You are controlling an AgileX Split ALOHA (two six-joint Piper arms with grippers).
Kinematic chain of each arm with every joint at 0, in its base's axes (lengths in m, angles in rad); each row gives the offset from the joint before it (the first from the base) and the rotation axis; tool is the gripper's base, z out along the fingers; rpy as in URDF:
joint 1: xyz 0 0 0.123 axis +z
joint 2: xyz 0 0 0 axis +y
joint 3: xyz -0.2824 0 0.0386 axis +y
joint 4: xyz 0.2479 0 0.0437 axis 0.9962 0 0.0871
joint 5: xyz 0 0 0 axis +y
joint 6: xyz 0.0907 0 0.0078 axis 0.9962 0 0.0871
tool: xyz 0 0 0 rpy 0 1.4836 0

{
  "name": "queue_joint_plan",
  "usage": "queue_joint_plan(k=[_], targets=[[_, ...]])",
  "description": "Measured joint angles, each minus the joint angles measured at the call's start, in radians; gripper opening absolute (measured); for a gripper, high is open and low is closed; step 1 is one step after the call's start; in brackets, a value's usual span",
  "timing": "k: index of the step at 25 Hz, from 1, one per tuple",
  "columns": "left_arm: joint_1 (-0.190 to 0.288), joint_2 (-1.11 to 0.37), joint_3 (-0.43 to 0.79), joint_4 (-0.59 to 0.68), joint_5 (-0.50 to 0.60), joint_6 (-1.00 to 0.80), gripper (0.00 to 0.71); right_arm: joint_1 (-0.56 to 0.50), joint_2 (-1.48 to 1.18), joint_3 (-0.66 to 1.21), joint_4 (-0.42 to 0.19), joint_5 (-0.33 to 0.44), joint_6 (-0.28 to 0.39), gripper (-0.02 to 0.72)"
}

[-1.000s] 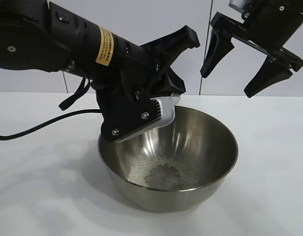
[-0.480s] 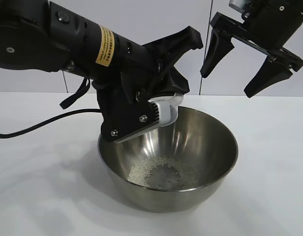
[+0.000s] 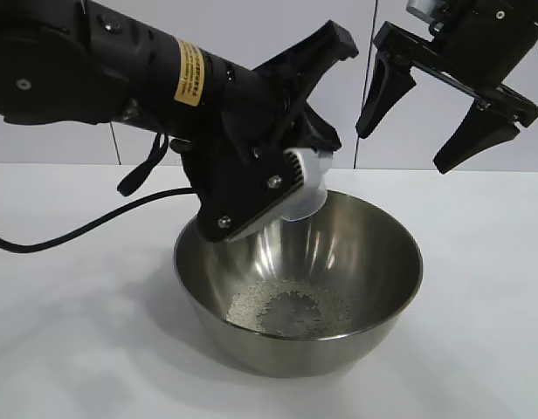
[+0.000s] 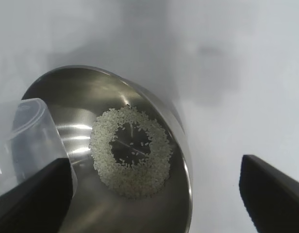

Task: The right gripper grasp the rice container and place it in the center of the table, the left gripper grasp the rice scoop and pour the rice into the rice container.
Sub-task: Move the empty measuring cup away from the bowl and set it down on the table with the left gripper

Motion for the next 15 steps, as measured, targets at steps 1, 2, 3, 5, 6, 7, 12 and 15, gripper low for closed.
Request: queue_joint_plan(k=[1, 2, 3, 5, 6, 7, 12, 15], targets=[[0.0, 0.0, 0.0, -0.027, -0.018, -0.031, 0.009, 0.0, 0.0, 0.0, 0.0, 0.0, 0.0, 0.641], [0.0, 0.0, 0.0, -0.054, -0.035, -0.059, 0.009, 0.0, 0.0, 0.0, 0.0, 0.0, 0.0, 0.641], [0.0, 0.0, 0.0, -0.081, -0.056, -0.092, 0.009, 0.0, 0.0, 0.0, 0.0, 0.0, 0.0, 0.641], [-0.001, 0.0, 0.0, -0.133, -0.096, -0.161, 0.009, 0.0, 0.0, 0.0, 0.0, 0.0, 0.0, 0.641], [-0.002, 0.0, 0.0, -0.167, -0.106, -0.192, 0.009, 0.0, 0.0, 0.0, 0.0, 0.0, 0.0, 0.641], [-0.003, 0.0, 0.0, -0.197, -0.115, -0.23, 0.009, 0.0, 0.0, 0.0, 0.0, 0.0, 0.0, 0.641], [-0.003, 0.0, 0.0, -0.415, -0.154, -0.338, 0.009, 0.0, 0.0, 0.0, 0.0, 0.0, 0.0, 0.641], [-0.003, 0.0, 0.0, -0.541, -0.215, -0.395, 0.009, 0.0, 0.0, 0.0, 0.0, 0.0, 0.0, 0.641]])
